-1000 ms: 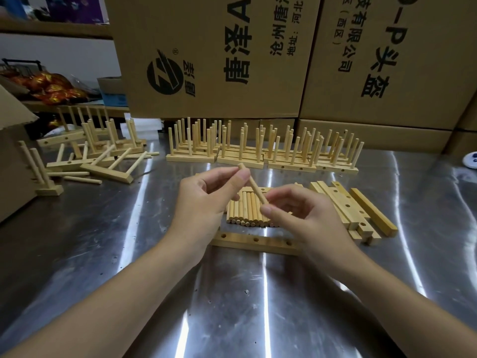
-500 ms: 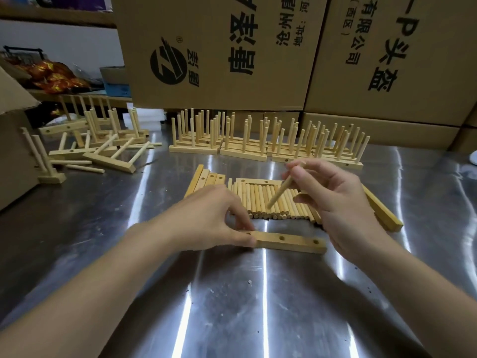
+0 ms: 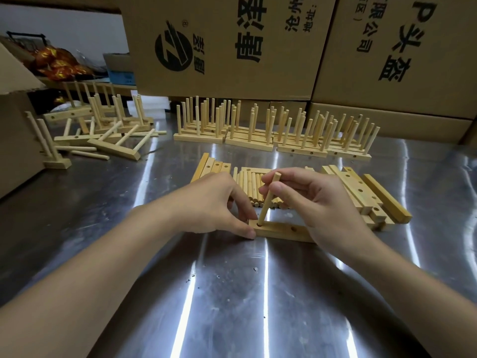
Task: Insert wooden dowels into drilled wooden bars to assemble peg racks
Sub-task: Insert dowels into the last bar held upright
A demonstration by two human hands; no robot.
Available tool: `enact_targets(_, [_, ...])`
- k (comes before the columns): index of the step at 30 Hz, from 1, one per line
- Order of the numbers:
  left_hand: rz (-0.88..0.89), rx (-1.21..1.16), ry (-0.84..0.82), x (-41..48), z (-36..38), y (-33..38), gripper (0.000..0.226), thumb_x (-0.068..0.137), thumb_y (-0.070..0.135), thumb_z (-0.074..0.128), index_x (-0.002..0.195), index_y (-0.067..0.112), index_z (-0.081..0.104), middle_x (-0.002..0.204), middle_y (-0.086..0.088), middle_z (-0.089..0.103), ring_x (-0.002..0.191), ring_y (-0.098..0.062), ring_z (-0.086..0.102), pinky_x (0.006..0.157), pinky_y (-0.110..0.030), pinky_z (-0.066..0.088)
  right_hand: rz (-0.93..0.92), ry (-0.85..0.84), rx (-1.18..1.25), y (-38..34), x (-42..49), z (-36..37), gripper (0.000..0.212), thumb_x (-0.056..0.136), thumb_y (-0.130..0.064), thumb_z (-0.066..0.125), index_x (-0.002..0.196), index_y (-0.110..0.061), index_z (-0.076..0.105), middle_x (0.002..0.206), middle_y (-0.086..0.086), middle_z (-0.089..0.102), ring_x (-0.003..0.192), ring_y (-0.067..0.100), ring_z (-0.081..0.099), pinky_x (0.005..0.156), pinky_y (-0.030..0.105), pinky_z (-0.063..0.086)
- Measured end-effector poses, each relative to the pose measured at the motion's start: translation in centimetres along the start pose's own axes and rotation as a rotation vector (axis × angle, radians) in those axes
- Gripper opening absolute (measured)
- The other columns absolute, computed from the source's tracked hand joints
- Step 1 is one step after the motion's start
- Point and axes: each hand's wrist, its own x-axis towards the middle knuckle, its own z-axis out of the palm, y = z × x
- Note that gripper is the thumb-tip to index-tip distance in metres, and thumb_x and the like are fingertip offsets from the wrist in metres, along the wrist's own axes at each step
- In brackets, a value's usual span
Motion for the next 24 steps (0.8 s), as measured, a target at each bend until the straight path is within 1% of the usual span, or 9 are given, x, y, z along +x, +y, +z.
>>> enact_targets(3, [-0.001, 0.004, -0.004, 0.03, -0.01, 0.0, 0.019, 0.074, 0.05, 0.094, 0.087, 0.04, 0.084, 0.072, 0.018, 0.071, 0.069, -0.003, 0.057, 0.063, -0.026, 0.045, -0.024, -0.04, -0.055, -0.24, -0.01, -0.05, 0.026, 0.1, -0.026, 0.064, 0.122, -0.017, 0.075, 0.103, -0.006, 0.081, 0.105, 0.011, 0.077, 0.087, 0.018, 0.057])
enact_targets(6, [-0.011, 0.008, -0.002, 0.0, 0.0, 0.04, 0.021, 0.074, 0.051, 0.094, 0.09, 0.04, 0.085, 0.067, 0.016, 0.067, 0.068, -0.003, 0.056, 0.06, -0.025, 0.043, -0.03, -0.055, -0.041, -0.23, -0.08, 0.07, 0.025, 0.102, -0.022, 0.064, 0.123, -0.016, 0.075, 0.103, -0.006, 0.081, 0.104, 0.011, 0.077, 0.083, 0.015, 0.056])
enact_targets(9, [-0.023, -0.004, -0.003, 0.02, -0.03, 0.1, 0.022, 0.073, 0.051, 0.094, 0.091, 0.04, 0.084, 0.069, 0.005, 0.068, 0.066, -0.009, 0.057, 0.062, -0.034, 0.047, -0.033, -0.07, -0.027, -0.08, -0.14, 0.34, 0.023, 0.104, -0.013, 0.063, 0.123, -0.015, 0.075, 0.104, -0.004, 0.081, 0.104, 0.012, 0.077, 0.081, 0.016, 0.056])
enact_targets(11, [-0.025, -0.009, -0.006, 0.0, -0.07, 0.08, 0.021, 0.073, 0.051, 0.094, 0.089, 0.041, 0.084, 0.07, 0.004, 0.068, 0.067, -0.012, 0.059, 0.062, -0.036, 0.049, -0.042, -0.086, -0.052, -0.04, -0.12, 0.36, 0.023, 0.106, -0.012, 0.062, 0.124, -0.016, 0.074, 0.104, -0.005, 0.081, 0.103, 0.013, 0.077, 0.082, 0.017, 0.056])
enact_targets(14, [-0.016, -0.006, -0.005, -0.03, -0.02, -0.02, 0.019, 0.073, 0.051, 0.094, 0.085, 0.045, 0.081, 0.067, 0.012, 0.066, 0.065, -0.006, 0.058, 0.058, -0.026, 0.046, -0.03, -0.109, -0.091, 0.13, -0.29, 0.46, 0.022, 0.107, -0.012, 0.059, 0.123, -0.017, 0.073, 0.104, -0.006, 0.08, 0.103, 0.014, 0.076, 0.081, 0.02, 0.056])
enact_targets(16, [-0.021, -0.006, -0.001, -0.02, 0.0, -0.1, 0.019, 0.072, 0.052, 0.094, 0.084, 0.046, 0.08, 0.066, 0.016, 0.065, 0.065, -0.003, 0.058, 0.057, -0.023, 0.045, -0.008, -0.104, -0.087, 0.18, -0.39, 0.65, 0.021, 0.107, -0.013, 0.06, 0.121, -0.019, 0.074, 0.104, -0.006, 0.08, 0.103, 0.015, 0.076, 0.081, 0.022, 0.058])
enact_targets(19, [-0.008, -0.006, -0.01, 0.08, 0.03, -0.22, 0.018, 0.074, 0.051, 0.094, 0.085, 0.045, 0.081, 0.064, 0.02, 0.065, 0.064, -0.001, 0.058, 0.055, -0.017, 0.042, -0.007, -0.067, -0.102, 0.05, -0.18, 0.66, 0.014, 0.102, -0.02, 0.068, 0.113, -0.019, 0.076, 0.1, -0.005, 0.081, 0.1, 0.014, 0.077, 0.079, 0.023, 0.06])
enact_targets(22, [-0.001, -0.009, -0.023, 0.17, 0.02, -0.16, 0.016, 0.075, 0.049, 0.093, 0.085, 0.044, 0.082, 0.066, 0.021, 0.066, 0.066, 0.0, 0.058, 0.057, -0.017, 0.04, -0.008, -0.029, -0.102, -0.15, -0.14, 0.27, 0.017, 0.092, -0.031, 0.075, 0.105, -0.021, 0.078, 0.098, -0.004, 0.081, 0.096, 0.016, 0.078, 0.08, 0.027, 0.062])
enact_targets(24, [-0.003, -0.003, -0.023, 0.17, -0.01, -0.15, 0.016, 0.075, 0.05, 0.093, 0.083, 0.046, 0.081, 0.069, 0.021, 0.068, 0.069, -0.001, 0.059, 0.059, -0.02, 0.042, -0.009, -0.03, -0.069, -0.17, -0.3, 0.21, 0.022, 0.09, -0.031, 0.078, 0.109, -0.02, 0.078, 0.1, -0.003, 0.081, 0.097, 0.017, 0.079, 0.086, 0.031, 0.063])
